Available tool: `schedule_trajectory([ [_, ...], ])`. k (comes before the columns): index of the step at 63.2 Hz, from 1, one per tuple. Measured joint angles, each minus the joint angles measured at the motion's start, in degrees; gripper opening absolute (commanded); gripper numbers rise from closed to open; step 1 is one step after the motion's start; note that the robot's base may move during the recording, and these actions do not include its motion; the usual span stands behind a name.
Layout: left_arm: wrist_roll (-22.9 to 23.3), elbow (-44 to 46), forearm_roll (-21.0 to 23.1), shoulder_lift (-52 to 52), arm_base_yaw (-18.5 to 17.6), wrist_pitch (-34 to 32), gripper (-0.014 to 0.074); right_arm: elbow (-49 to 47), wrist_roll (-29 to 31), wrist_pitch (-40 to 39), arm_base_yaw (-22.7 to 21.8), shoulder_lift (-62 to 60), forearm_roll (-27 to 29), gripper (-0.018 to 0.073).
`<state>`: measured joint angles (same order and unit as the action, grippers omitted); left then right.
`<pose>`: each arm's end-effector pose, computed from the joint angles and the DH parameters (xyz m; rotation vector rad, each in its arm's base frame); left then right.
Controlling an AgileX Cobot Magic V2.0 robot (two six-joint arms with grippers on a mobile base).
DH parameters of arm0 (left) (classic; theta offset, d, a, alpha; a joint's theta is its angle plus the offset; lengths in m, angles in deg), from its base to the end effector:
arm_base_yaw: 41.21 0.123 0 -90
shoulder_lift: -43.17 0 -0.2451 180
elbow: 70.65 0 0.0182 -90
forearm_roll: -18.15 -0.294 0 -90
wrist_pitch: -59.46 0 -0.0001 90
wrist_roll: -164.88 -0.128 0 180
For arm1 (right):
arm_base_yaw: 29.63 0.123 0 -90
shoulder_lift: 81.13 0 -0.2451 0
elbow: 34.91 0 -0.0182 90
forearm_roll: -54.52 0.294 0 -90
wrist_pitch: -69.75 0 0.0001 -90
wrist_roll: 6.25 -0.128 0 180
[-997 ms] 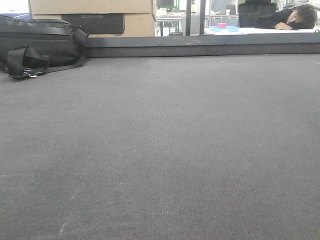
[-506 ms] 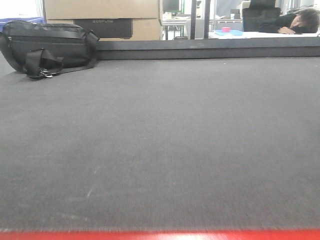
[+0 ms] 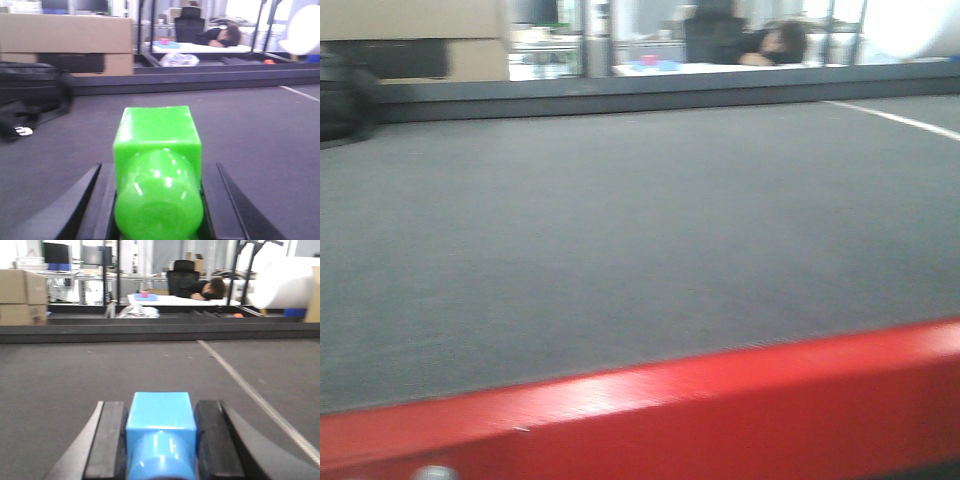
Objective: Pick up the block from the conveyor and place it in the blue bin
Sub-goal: 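Turn the base away from the conveyor, holding both blocks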
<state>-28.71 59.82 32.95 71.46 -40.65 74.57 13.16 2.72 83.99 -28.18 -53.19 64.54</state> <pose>0.1954 -0.0066 0.3134 0.0335 1.6134 -0.0559 0.1920 0.0104 0.3264 -0.0432 1.5713 0.0638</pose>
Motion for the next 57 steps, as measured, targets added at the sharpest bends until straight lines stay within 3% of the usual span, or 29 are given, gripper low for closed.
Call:
schedule_trajectory([
  [57, 0.00, 0.00, 0.00, 0.00, 0.10, 0.00, -0.0111, 0.00, 0.00, 0.00, 0.00, 0.00, -0.12, -0.0167],
])
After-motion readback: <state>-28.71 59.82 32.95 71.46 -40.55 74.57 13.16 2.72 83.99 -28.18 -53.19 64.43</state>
